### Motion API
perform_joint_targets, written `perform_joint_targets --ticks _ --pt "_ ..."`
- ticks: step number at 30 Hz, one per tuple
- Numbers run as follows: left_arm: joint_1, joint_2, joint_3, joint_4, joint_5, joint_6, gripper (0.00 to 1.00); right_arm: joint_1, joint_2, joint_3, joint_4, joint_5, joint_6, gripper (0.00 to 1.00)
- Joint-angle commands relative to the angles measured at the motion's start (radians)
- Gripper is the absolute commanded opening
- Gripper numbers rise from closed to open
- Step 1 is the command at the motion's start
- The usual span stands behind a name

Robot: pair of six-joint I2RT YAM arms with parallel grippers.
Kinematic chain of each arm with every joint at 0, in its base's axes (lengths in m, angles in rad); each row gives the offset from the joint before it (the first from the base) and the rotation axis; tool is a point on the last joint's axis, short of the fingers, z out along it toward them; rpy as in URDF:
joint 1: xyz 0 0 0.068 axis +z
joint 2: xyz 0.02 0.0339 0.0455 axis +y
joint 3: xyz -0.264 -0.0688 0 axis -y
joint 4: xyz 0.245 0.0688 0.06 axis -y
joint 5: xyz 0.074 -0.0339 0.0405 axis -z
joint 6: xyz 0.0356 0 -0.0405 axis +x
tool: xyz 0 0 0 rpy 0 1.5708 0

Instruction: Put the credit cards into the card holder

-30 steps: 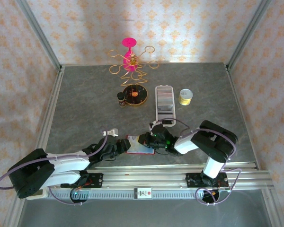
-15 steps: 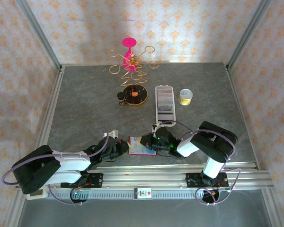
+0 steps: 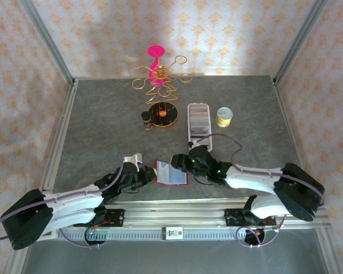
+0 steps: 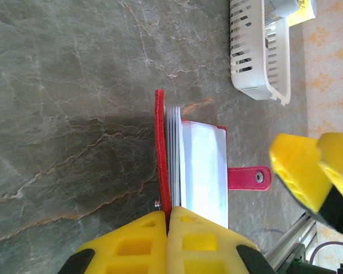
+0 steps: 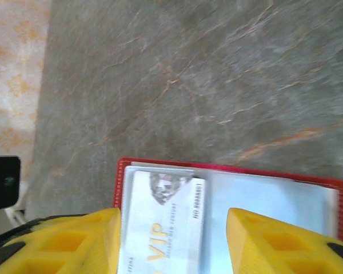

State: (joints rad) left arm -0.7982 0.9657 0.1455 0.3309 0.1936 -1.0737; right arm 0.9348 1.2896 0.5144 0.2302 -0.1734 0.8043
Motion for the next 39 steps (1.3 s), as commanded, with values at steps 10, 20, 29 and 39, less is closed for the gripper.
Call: perform_joint_targets --ticks 10,20,29,39 --pt "-0.008 -0.056 0.043 -0.116 -0.012 0.041 0.00 0.001 -0.126 -0.031 -0.316 0.096 -0.076 0.60" --pt "-0.006 -0.055 0.049 -0.128 -0.013 0.044 0.00 0.003 -0.043 -0.023 -0.292 0.061 -0.085 0.52" --pt "-0.006 -0.047 0.051 -0.141 -0.013 0.050 0.00 0.002 -0.102 -0.030 -0.332 0.110 -0.088 0.25" --pt "-0.007 -0.048 0.049 -0.143 -0.009 0.051 0.00 0.003 -0.102 -0.025 -0.343 0.123 -0.087 0.17"
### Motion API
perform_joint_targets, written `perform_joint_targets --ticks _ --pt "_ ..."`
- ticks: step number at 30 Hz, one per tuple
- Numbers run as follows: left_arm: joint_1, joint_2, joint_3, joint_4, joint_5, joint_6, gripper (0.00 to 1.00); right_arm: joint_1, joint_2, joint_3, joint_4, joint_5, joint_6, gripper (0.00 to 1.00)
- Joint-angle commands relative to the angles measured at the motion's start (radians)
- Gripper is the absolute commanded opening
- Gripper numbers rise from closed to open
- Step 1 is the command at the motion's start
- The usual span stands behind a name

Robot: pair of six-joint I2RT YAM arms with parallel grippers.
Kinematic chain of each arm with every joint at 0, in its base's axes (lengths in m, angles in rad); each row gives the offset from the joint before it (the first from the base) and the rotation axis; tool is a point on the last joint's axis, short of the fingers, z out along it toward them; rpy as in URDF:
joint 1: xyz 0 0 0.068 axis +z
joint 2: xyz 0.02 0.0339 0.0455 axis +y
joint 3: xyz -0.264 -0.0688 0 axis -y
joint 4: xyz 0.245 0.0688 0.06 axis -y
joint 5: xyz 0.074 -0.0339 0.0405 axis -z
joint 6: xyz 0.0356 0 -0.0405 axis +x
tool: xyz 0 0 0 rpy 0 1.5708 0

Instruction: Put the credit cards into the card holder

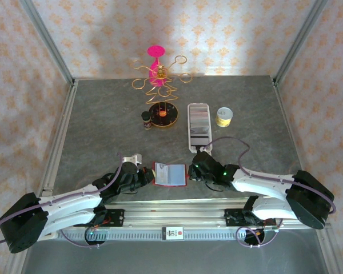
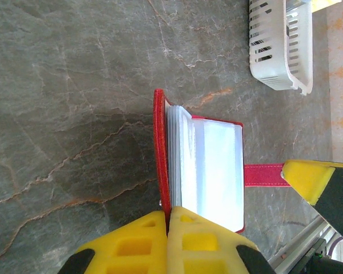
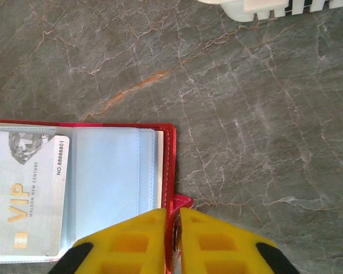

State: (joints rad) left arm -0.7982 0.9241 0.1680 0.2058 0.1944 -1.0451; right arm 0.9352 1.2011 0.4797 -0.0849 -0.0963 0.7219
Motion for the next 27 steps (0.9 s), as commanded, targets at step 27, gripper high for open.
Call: perform_joint_targets --ticks 27 --pt "-0.007 -0.029 0.045 -0.039 -0.006 0.026 0.00 0.003 -0.041 -0.015 -0.021 0.023 0.001 0.00"
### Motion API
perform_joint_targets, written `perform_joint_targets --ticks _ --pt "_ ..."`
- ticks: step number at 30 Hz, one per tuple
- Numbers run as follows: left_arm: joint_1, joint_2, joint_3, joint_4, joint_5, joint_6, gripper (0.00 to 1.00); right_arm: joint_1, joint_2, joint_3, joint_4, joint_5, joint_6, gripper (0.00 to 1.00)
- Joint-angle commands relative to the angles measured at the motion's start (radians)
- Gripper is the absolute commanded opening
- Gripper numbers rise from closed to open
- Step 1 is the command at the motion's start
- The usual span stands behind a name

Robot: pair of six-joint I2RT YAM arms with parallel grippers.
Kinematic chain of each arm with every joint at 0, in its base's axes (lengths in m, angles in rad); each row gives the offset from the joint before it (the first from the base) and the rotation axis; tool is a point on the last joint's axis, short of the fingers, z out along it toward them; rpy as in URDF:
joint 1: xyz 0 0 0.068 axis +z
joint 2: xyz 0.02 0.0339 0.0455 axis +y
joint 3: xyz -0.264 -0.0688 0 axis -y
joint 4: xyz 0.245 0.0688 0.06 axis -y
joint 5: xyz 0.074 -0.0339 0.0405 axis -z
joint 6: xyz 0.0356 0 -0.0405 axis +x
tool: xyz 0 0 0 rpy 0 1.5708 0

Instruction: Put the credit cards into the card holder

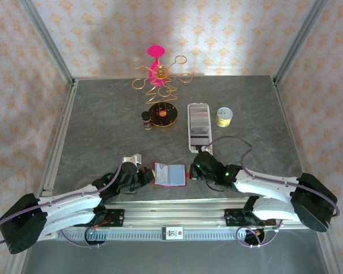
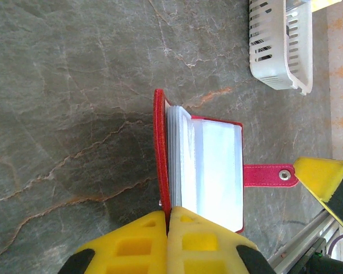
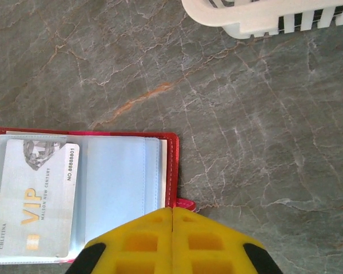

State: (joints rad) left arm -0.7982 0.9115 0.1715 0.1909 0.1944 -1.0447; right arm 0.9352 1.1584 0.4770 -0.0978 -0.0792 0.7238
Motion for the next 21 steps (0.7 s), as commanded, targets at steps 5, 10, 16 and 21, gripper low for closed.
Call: perform_joint_targets --ticks 5,10,16,21 --pt "-0.008 -0.033 0.068 -0.014 0.021 0.026 0.00 0.004 0.003 -0.031 0.010 -0.001 0.007 0.00" --pt "-0.017 0.012 0.077 0.156 0.113 0.022 0.35 0.003 -0.002 -0.071 0.072 -0.021 0.030 0.00" --pt "-0.100 0.232 0.183 0.319 0.142 0.025 0.36 0.003 -0.020 -0.114 0.121 -0.021 0.052 0.00" --pt "-0.153 0.425 0.237 0.471 0.165 -0.002 0.31 0.003 -0.055 -0.146 0.142 -0.014 0.072 0.00"
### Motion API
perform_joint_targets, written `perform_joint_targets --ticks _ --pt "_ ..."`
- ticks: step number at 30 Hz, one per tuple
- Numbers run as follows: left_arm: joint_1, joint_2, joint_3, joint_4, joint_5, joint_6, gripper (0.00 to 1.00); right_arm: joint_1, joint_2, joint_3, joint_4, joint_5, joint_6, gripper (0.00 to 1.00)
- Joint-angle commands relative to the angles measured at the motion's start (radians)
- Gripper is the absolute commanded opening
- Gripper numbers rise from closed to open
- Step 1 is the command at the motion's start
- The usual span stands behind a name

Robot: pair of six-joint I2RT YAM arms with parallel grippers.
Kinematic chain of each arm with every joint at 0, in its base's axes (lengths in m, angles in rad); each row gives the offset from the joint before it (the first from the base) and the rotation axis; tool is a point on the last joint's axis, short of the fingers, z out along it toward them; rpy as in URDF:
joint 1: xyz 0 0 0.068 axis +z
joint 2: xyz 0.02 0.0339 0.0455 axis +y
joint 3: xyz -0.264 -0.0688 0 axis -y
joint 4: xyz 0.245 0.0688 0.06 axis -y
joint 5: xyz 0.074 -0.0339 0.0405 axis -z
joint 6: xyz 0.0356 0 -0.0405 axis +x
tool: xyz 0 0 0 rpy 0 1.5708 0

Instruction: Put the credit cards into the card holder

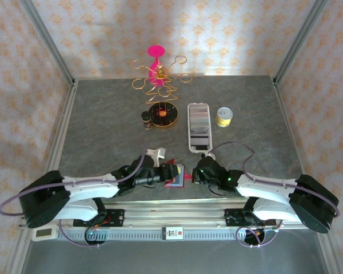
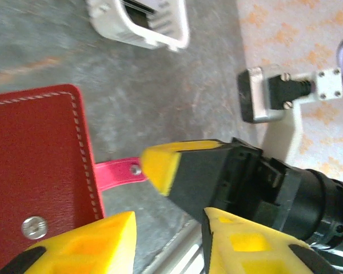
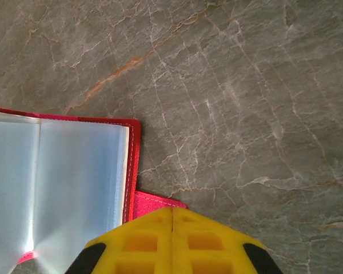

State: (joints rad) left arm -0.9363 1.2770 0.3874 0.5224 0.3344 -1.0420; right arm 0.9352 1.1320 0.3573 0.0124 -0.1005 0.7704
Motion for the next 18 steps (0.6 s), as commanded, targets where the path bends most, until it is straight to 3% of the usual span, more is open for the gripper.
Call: perform_joint_targets --ticks 1,5,11,15,18 --pt "-0.017 0.095 0.018 0.146 0.020 -0.012 0.28 0.004 -0.037 -0.034 0.041 0.010 0.030 0.00" --pt "-0.017 0.168 -0.017 0.150 0.008 -0.026 0.01 0.003 -0.051 -0.047 0.064 -0.002 0.039 0.00" --pt "-0.018 0.092 -0.100 0.176 -0.051 -0.036 0.00 0.002 -0.058 -0.043 0.077 -0.009 0.040 0.00" --pt "-0.018 0.079 -0.165 0.313 -0.048 -0.071 0.00 0.004 -0.055 -0.039 0.084 -0.010 0.041 0.00" --pt "-0.018 0.065 -0.180 0.270 -0.085 -0.086 0.00 0.003 -0.055 -0.032 0.078 -0.006 0.043 0.00"
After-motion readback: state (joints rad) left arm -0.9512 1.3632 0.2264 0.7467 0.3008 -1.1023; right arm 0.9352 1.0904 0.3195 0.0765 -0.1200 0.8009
